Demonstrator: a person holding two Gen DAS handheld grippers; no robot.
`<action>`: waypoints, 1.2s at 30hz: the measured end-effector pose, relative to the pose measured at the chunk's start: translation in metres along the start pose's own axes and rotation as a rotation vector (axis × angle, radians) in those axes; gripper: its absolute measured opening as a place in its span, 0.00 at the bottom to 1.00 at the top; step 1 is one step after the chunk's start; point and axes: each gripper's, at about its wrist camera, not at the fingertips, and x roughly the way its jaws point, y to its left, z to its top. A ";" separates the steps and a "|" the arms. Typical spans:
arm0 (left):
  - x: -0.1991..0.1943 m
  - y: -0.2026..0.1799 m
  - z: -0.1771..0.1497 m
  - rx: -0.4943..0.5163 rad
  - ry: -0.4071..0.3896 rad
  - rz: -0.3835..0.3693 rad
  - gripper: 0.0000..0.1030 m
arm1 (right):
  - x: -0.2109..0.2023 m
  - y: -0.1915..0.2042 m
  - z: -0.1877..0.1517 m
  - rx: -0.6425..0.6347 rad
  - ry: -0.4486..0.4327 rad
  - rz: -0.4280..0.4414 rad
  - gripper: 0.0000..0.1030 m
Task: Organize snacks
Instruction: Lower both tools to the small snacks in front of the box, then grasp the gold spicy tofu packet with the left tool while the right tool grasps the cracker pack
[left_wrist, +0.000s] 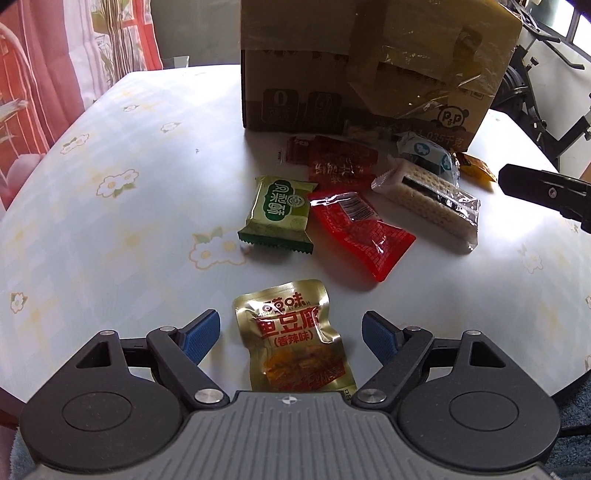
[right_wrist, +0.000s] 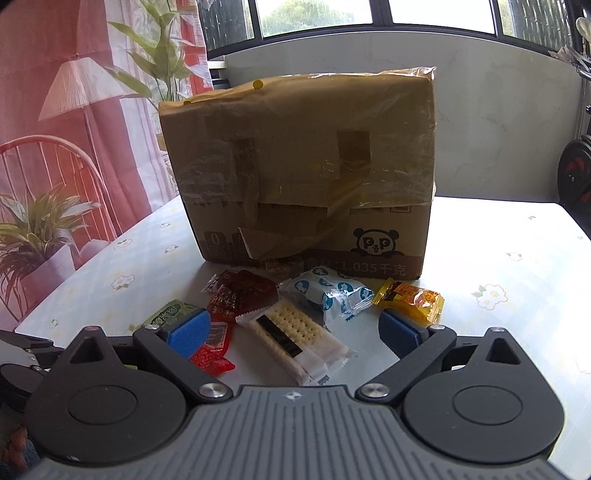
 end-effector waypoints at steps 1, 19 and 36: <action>0.000 -0.001 0.000 0.004 -0.001 0.003 0.83 | 0.001 0.000 -0.002 -0.001 0.006 -0.001 0.96; -0.005 0.010 0.003 -0.004 -0.086 -0.001 0.58 | 0.014 0.002 -0.013 -0.003 0.070 0.000 0.96; -0.032 0.035 0.060 -0.059 -0.267 0.012 0.58 | 0.058 0.005 -0.003 -0.251 0.155 0.034 0.80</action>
